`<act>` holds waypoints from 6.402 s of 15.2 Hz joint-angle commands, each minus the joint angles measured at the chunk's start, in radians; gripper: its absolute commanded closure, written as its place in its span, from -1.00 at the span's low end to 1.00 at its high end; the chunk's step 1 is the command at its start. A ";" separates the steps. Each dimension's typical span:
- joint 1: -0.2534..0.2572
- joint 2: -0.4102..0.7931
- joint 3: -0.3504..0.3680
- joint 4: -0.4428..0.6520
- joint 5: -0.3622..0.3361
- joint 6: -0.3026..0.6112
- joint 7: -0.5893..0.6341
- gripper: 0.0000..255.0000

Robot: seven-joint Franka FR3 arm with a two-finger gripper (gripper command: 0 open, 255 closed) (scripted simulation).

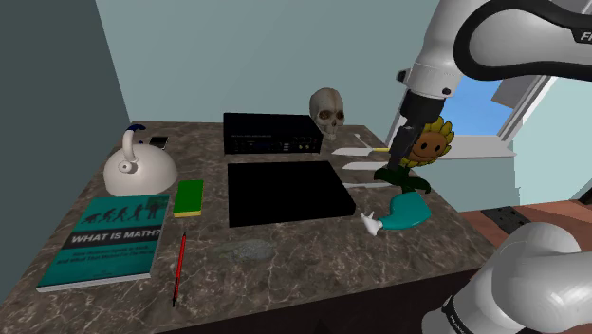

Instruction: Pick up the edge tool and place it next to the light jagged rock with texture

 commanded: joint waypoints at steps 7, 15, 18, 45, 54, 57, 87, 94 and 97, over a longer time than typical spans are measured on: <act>-0.017 0.036 -0.137 -0.062 -0.109 0.106 -0.243 -1.00; -0.029 0.194 -0.320 -0.048 -0.219 0.279 -0.560 -1.00; -0.024 0.282 -0.386 -0.015 -0.237 0.345 -0.679 -1.00; -0.137 1.257 -0.539 0.730 0.203 0.555 -1.668 -1.00; -0.144 1.290 -0.527 0.717 0.221 0.599 -1.679 -1.00; -0.144 1.290 -0.527 0.717 0.221 0.599 -1.679 -1.00; -0.131 1.192 -0.562 0.849 0.158 0.380 -1.635 1.00; -0.017 0.992 -0.572 0.611 0.059 0.444 -1.531 1.00; 0.035 0.883 -0.562 0.481 -0.004 0.481 -1.453 1.00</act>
